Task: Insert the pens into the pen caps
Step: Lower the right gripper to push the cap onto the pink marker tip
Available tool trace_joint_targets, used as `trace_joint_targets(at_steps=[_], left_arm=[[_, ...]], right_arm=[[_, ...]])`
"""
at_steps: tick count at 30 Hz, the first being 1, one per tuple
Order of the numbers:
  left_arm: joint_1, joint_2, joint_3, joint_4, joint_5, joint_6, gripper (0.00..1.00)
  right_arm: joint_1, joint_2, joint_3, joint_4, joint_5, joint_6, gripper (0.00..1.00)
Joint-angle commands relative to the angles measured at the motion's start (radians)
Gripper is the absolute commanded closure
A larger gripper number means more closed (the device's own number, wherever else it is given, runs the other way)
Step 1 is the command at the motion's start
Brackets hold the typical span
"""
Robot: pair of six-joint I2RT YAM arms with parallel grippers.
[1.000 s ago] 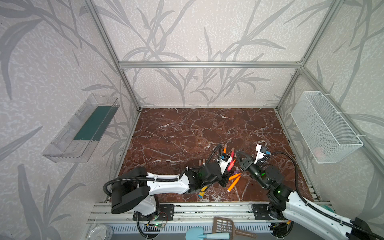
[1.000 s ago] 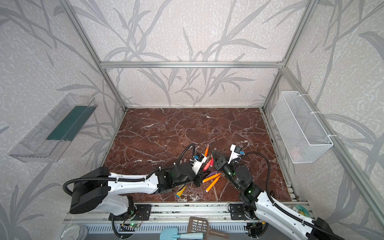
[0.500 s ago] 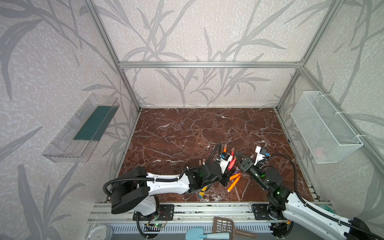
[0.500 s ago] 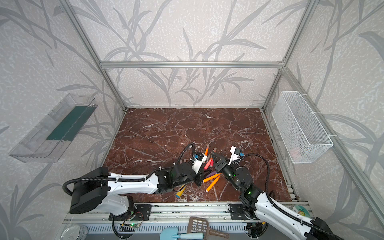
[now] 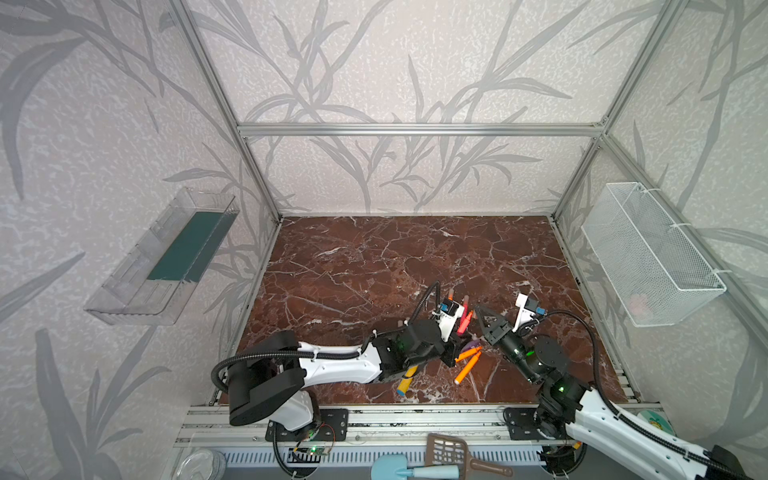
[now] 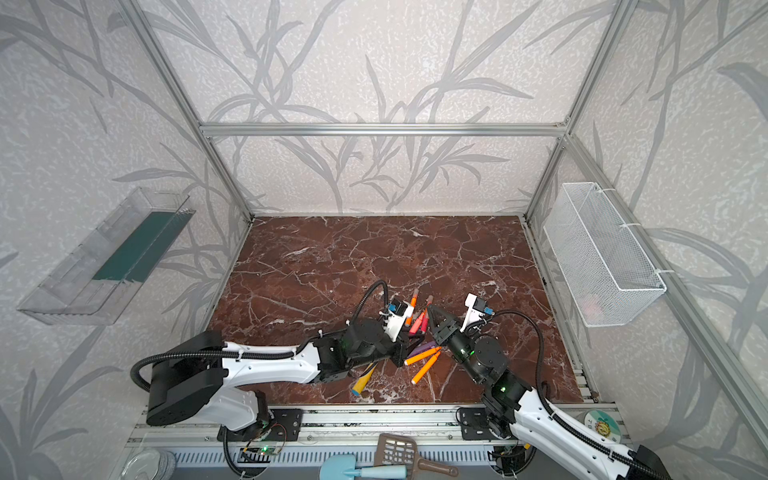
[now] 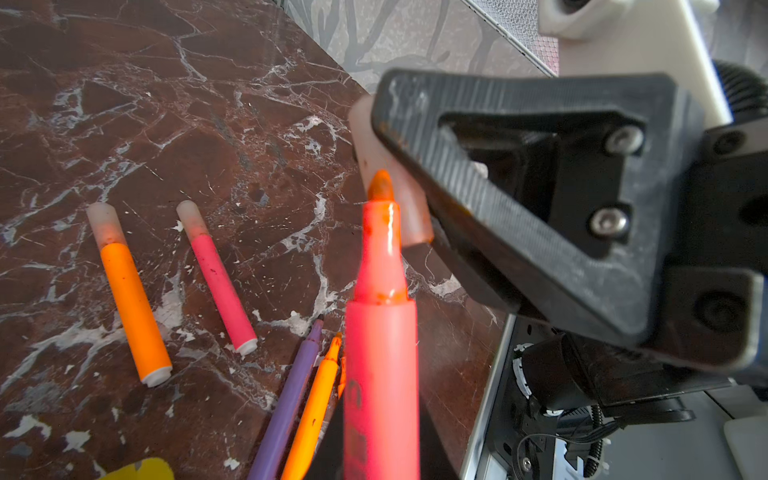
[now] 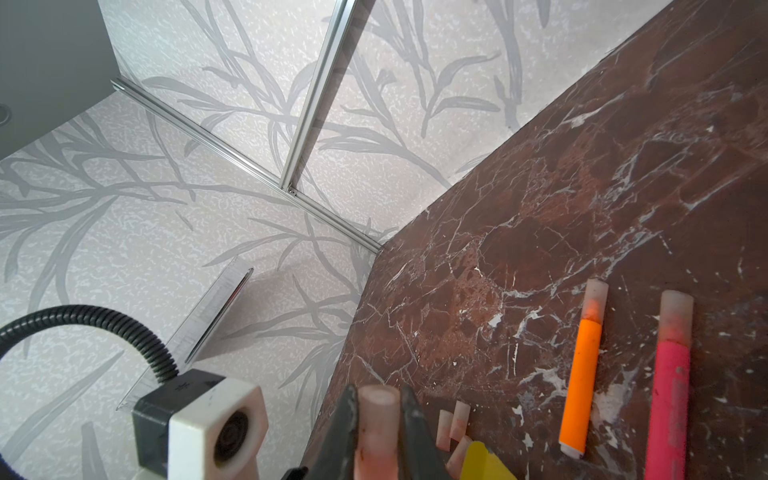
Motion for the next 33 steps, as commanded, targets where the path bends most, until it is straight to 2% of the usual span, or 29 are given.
trace_joint_targets(at_steps=[1,8,33], left_arm=[[-0.007,-0.016,0.009,0.013,0.011,-0.003,1.00],[-0.007,-0.027,-0.008,0.025,0.005,-0.007,1.00],[-0.005,-0.038,-0.028,0.032,-0.019,-0.007,1.00]], right_arm=[[0.003,0.029,0.061,-0.013,0.042,-0.012,1.00],[0.004,0.109,0.085,0.079,0.011,-0.010,1.00],[0.004,0.093,0.087,0.095,-0.017,-0.009,1.00]])
